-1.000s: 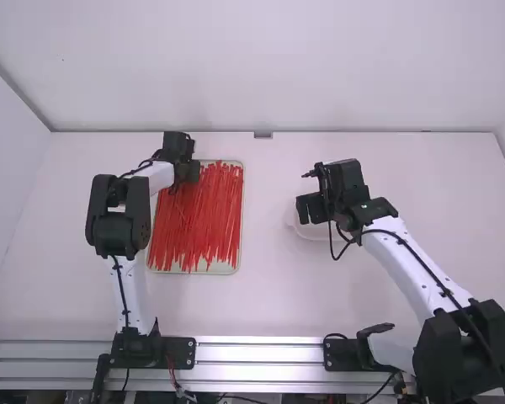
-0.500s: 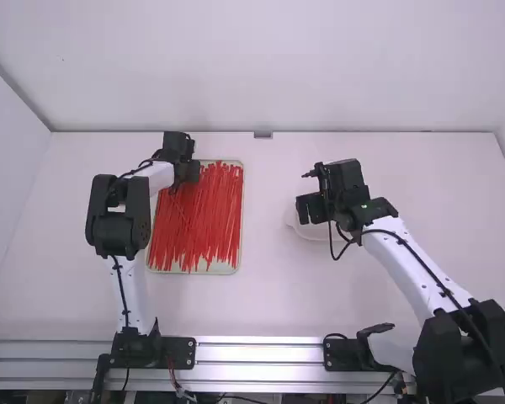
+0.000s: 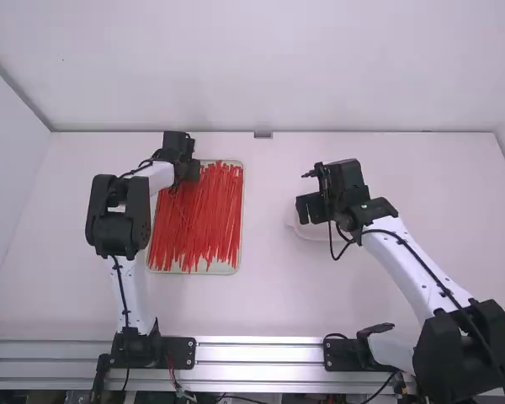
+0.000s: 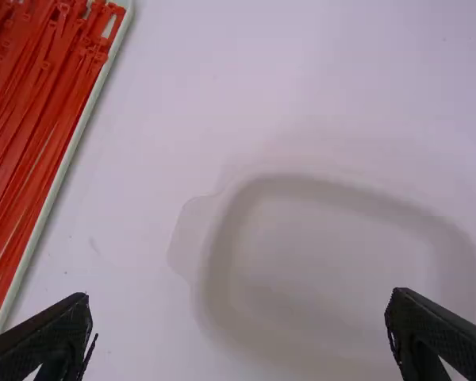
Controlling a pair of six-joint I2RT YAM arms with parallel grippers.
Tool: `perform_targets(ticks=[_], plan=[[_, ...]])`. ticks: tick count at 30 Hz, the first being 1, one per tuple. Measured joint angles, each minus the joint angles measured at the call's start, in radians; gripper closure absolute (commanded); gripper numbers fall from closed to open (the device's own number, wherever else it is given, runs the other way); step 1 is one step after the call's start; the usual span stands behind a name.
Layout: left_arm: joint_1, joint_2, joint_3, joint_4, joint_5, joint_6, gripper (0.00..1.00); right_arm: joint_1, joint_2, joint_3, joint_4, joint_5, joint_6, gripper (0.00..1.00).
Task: Fasten the cable tie
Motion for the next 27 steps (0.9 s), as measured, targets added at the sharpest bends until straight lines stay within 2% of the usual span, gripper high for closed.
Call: perform_targets(ticks=[22,27], plan=[[0.000,0.000,-0.028,0.022,0.000,0.000,0.79,0.003,0.000,0.000,0.000,0.000,0.000,0.02],[0.003,0.000,-0.028,0.021,0.000,0.000,0.88,0.003,0.000,0.000,0.000,0.000,0.002,0.02]])
